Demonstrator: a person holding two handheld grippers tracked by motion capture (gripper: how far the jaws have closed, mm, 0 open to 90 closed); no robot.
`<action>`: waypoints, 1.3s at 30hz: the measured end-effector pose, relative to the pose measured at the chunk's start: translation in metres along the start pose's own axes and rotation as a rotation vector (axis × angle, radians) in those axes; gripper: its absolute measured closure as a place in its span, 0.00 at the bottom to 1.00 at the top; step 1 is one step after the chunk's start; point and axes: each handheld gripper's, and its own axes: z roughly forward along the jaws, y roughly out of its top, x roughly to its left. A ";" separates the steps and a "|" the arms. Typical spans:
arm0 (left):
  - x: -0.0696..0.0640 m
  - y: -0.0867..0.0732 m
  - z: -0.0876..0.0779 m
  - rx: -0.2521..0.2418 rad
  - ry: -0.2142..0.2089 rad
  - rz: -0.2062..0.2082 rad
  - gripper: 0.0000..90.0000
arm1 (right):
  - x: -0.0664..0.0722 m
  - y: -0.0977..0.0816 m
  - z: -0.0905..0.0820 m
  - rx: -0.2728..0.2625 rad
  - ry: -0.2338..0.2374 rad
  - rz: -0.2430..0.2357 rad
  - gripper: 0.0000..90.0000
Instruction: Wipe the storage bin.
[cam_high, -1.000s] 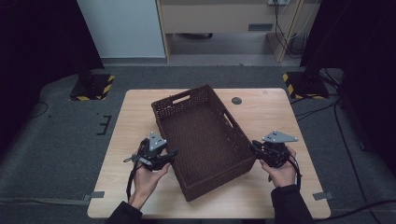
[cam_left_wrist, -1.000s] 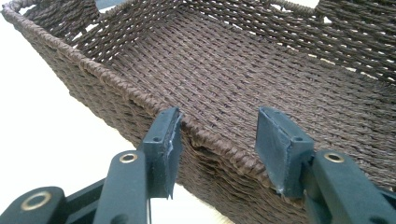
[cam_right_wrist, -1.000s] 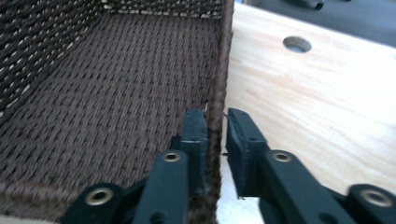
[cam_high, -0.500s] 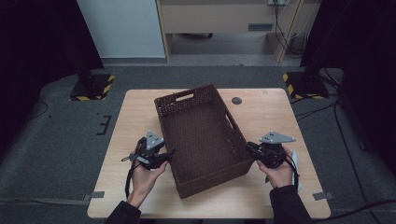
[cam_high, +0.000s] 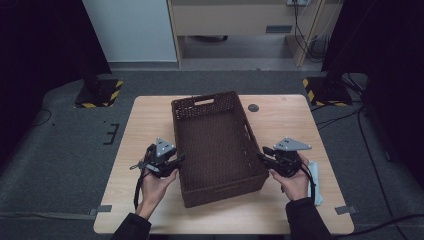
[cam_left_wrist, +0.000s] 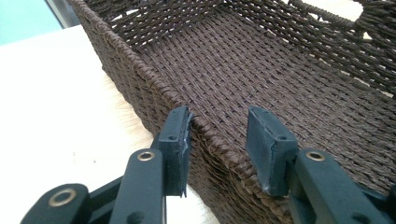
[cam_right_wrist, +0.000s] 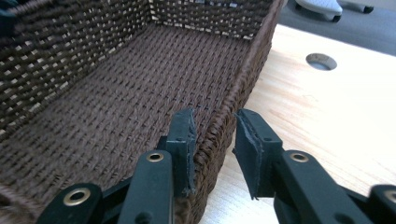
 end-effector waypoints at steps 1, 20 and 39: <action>0.000 -0.001 0.000 -0.007 -0.003 0.001 0.65 | 0.000 -0.001 0.003 0.011 0.002 -0.001 0.74; 0.002 -0.003 -0.002 0.017 0.024 0.038 0.67 | 0.012 -0.001 -0.003 0.012 0.032 0.008 0.63; 0.004 -0.010 -0.008 0.024 0.009 0.018 0.69 | 0.021 -0.002 0.002 0.047 0.071 0.006 0.65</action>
